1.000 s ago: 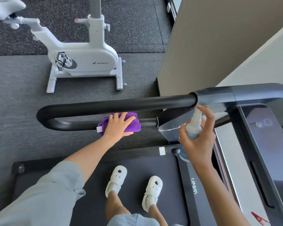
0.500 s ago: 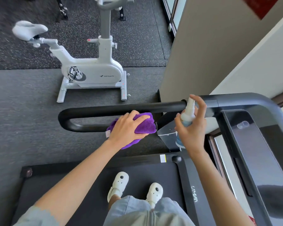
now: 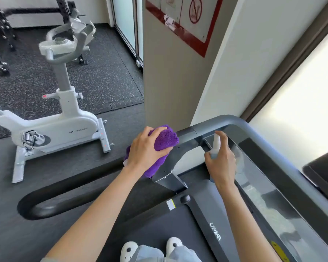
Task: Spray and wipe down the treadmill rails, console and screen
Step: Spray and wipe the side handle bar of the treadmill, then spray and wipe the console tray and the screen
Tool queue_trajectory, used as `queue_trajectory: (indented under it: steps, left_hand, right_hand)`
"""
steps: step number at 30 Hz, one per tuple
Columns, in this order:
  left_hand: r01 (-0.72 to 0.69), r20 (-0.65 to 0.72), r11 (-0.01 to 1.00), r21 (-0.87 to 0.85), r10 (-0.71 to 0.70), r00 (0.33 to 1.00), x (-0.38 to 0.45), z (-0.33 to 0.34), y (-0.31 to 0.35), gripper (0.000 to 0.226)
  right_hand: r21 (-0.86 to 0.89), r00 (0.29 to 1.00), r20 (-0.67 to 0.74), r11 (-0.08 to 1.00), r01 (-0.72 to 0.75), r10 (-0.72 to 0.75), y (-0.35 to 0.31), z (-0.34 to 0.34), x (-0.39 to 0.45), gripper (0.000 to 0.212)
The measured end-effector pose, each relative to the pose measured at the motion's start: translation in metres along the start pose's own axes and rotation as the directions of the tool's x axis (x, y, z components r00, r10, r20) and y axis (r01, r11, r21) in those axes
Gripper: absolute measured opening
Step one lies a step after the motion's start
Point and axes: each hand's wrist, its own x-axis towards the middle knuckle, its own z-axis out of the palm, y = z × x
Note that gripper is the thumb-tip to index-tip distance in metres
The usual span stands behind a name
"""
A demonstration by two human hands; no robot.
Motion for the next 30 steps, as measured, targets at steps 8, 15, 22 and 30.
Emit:
queue_trajectory:
  steps: [8, 15, 22, 30]
  left_hand:
    - [-0.061, 0.033, 0.998, -0.021, 0.062, 0.998, 0.010, 0.009, -0.003, 0.059]
    - [-0.099, 0.041, 0.995, -0.011, 0.099, 0.994, 0.026, 0.015, 0.003, 0.060]
    - [-0.134, 0.060, 0.991, -0.023, 0.135, 0.989, 0.038, 0.041, 0.031, 0.060]
    - [-0.115, 0.064, 0.993, -0.030, 0.116, 0.991, 0.042, 0.065, 0.057, 0.061]
  right_hand:
    - [0.066, 0.994, -0.082, 0.996, -0.065, 0.071, 0.006, 0.001, 0.017, 0.054]
    - [0.021, 0.994, -0.105, 0.999, -0.026, 0.028, 0.022, -0.014, 0.016, 0.061]
    - [-0.017, 0.975, -0.209, 0.997, -0.077, 0.072, 0.053, -0.049, 0.039, 0.062]
    - [0.089, 0.962, -0.247, 0.991, -0.099, 0.118, 0.081, -0.066, 0.069, 0.057]
